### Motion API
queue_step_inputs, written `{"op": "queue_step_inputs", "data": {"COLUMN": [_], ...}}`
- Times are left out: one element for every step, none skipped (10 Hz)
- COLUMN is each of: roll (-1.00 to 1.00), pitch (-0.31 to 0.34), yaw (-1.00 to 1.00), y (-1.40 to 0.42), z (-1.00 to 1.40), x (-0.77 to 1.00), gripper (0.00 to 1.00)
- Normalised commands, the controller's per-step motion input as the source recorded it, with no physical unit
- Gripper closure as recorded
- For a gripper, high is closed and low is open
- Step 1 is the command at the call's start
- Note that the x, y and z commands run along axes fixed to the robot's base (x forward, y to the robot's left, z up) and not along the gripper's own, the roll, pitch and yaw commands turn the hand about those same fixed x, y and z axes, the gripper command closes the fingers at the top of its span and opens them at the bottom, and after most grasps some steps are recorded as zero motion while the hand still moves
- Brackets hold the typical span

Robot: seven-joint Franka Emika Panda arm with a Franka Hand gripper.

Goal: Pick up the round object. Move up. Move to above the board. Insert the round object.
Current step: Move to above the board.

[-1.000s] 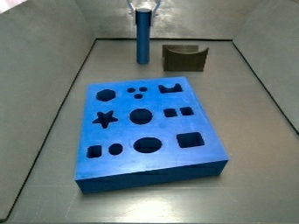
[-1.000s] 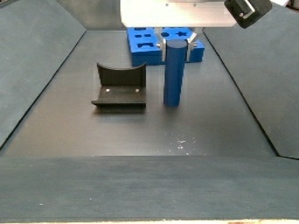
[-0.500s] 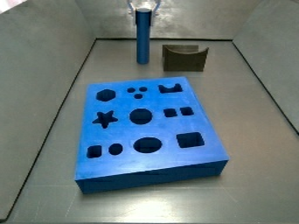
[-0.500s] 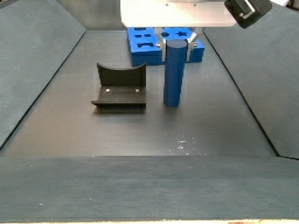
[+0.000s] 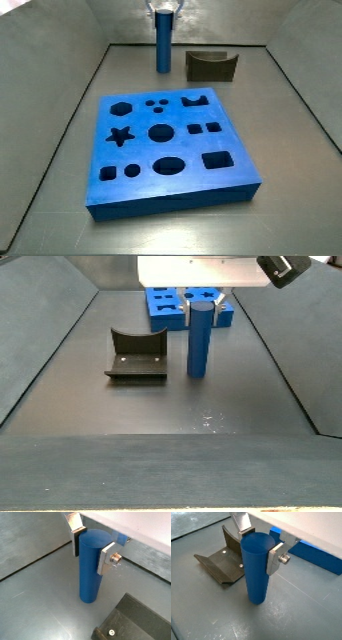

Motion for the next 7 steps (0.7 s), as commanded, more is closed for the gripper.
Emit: {"op": "queue_step_inputs", "data": {"roll": [-0.1,-0.11,-0.12,-0.12,-0.12,-0.12,-0.12], "pitch": [-0.042,0.005,0.052,0.065,0.073,0.079,0.079], "yaw": [-0.05,-0.06,-0.05,-0.05,-0.04,-0.04,-0.04], "y": [0.28,0.24,0.2,0.18,0.16,0.14,0.1], "z": [1.0,1.0,1.0,1.0,1.0,0.93,0.76], "x": [0.24,0.21,0.16,0.14,0.13,0.11,0.08], "gripper": [1.0,1.0,1.0,1.0,1.0,1.0,1.0]}}
